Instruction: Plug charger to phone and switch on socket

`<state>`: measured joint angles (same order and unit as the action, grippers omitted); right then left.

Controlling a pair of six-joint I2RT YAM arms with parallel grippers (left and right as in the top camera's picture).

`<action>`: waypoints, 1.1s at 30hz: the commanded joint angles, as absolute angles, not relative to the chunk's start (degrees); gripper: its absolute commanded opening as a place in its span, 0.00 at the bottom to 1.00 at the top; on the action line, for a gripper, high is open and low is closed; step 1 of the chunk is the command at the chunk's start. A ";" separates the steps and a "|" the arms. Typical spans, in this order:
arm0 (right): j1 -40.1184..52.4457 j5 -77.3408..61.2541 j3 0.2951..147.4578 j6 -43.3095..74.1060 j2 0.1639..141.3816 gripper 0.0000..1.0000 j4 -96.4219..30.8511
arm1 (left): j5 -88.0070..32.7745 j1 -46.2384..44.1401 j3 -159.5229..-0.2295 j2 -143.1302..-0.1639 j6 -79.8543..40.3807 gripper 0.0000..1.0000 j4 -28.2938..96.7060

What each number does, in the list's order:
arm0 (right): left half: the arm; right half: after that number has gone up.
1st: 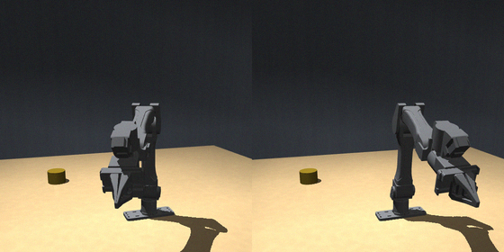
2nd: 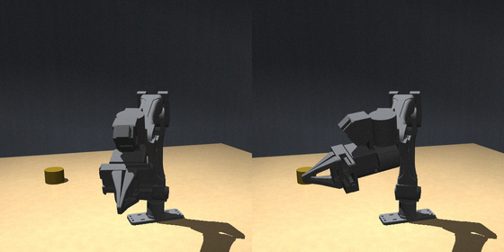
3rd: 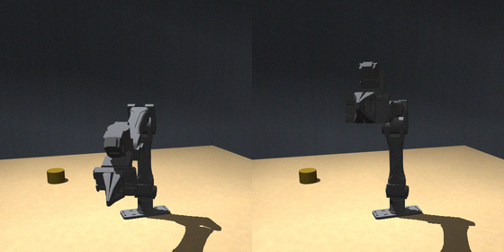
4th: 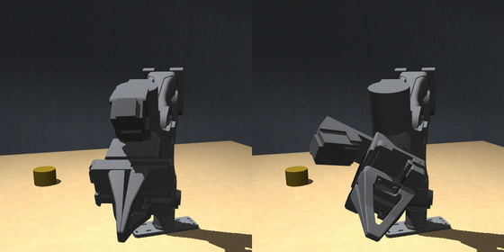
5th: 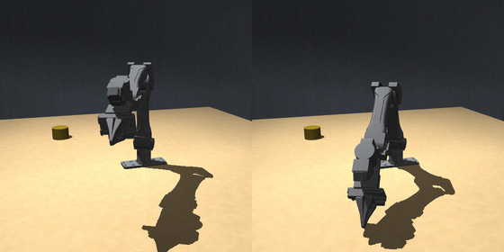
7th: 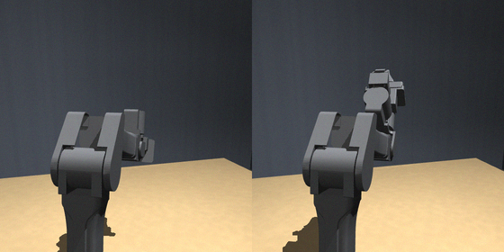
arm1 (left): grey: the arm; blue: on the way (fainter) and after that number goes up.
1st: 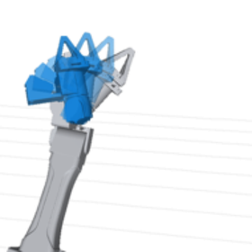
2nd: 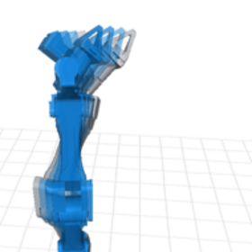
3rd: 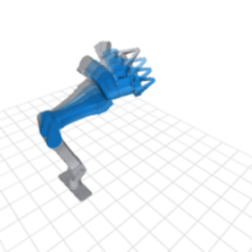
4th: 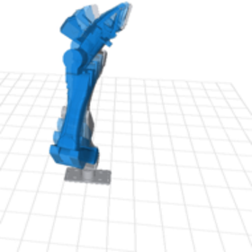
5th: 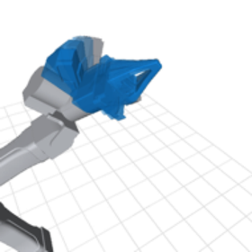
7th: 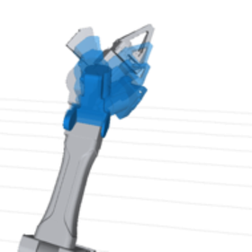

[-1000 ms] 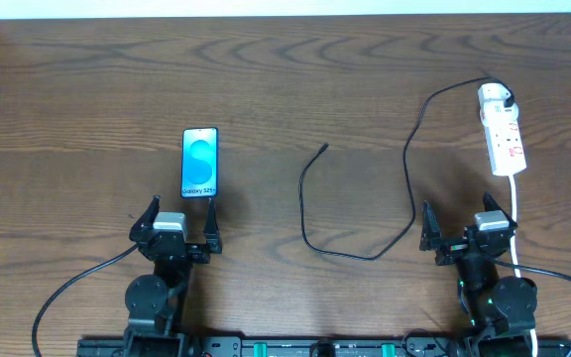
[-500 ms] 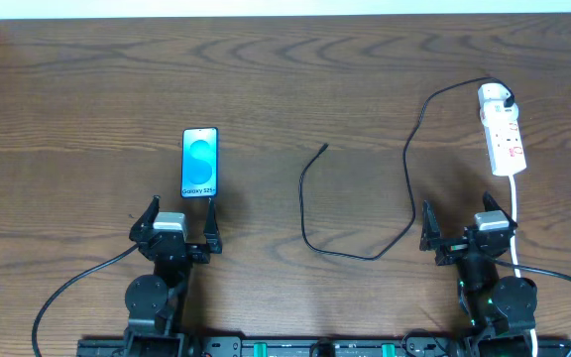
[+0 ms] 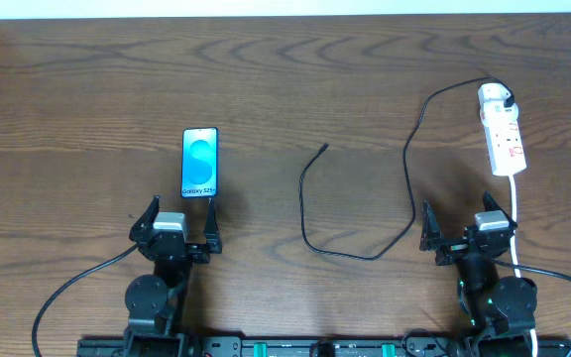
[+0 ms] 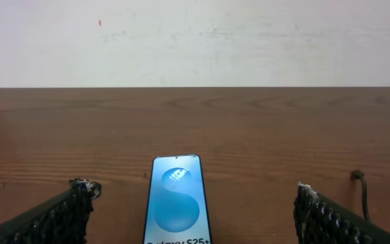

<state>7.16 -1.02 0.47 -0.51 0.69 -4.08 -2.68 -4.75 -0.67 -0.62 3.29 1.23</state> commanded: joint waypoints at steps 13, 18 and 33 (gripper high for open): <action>7.55 -0.54 0.30 -0.93 0.34 0.99 -4.29 | -1.89 -4.40 -0.23 -0.23 4.27 0.95 4.03; 7.55 -0.56 0.30 -0.93 0.34 0.99 -4.29 | -1.89 -4.40 -0.23 -0.23 4.27 0.95 4.03; 7.55 -0.54 0.30 -0.93 0.34 0.99 -4.29 | -2.72 -4.40 -0.23 -0.23 4.25 0.95 3.16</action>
